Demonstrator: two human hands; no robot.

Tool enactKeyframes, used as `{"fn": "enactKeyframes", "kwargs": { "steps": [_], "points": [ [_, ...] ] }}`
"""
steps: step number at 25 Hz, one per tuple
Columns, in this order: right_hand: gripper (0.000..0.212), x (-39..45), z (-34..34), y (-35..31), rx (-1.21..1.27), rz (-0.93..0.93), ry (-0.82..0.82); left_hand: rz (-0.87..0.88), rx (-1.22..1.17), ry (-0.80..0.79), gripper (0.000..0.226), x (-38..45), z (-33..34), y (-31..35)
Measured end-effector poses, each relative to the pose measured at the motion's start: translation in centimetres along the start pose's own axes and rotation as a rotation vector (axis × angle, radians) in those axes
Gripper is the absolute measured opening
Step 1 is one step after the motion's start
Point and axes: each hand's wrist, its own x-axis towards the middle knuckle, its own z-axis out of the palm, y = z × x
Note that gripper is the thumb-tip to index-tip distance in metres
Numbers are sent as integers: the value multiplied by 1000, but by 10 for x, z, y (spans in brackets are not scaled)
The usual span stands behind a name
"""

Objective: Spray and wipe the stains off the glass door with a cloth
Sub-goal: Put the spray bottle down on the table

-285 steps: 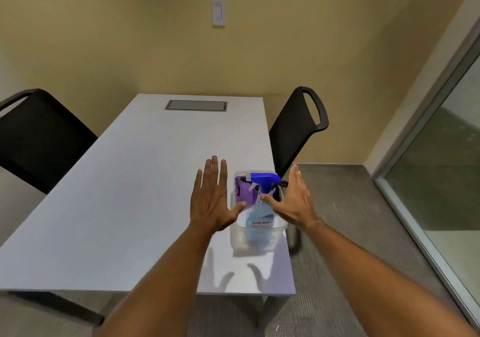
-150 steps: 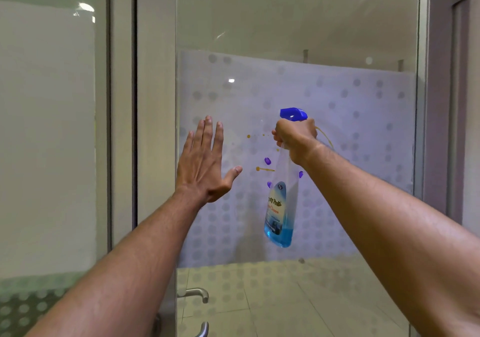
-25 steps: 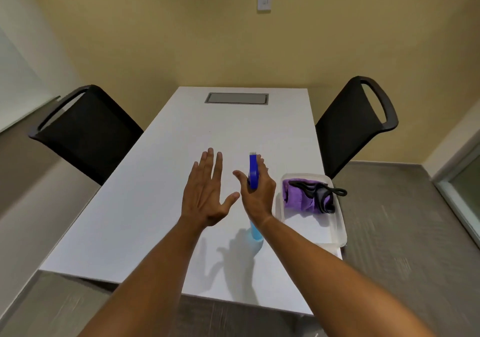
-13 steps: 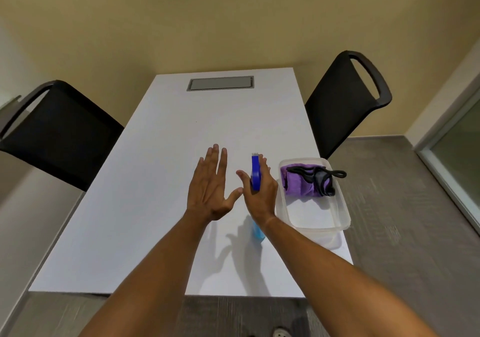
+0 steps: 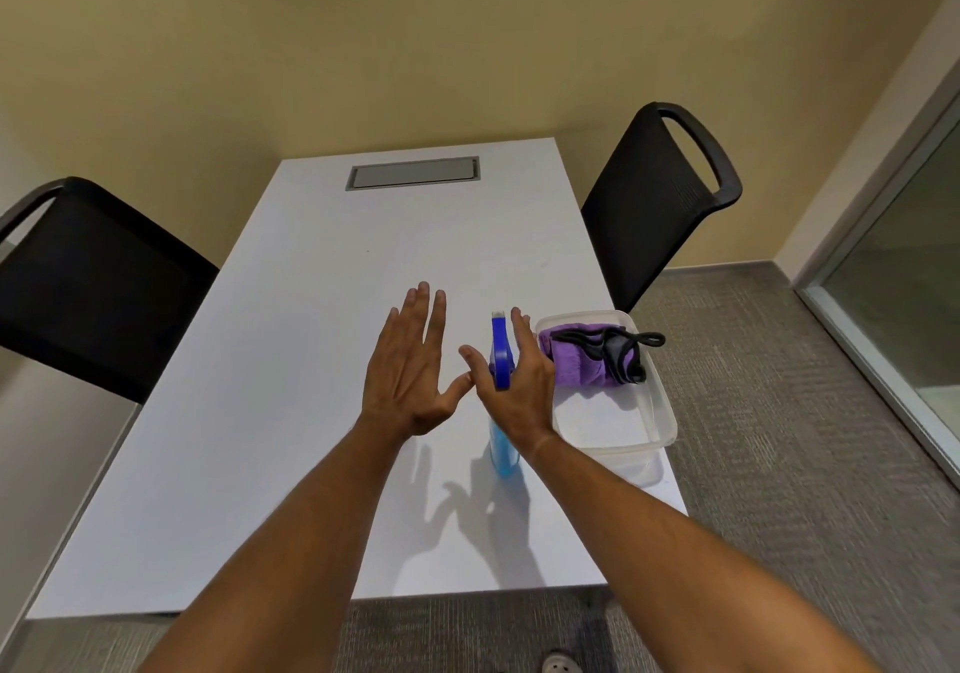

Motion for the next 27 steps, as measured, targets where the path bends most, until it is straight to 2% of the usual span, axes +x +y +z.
{"fn": "enactKeyframes", "kwargs": {
  "steps": [8,17,22,27],
  "points": [
    [94,-22,-21,-3,-126,-120,-51,14,13,2,96,-20,-8,10],
    [108,-30,-66,16,-429,-345,-150,-32,19,22,105,-49,-21,35],
    [109,-19,-109,36,-494,-350,-253,-120,71,52,103,-65,-29,68],
    [100,-12,-173,68,-540,-409,-340,-196,67,71,100,-80,-21,125]
  ]
}}
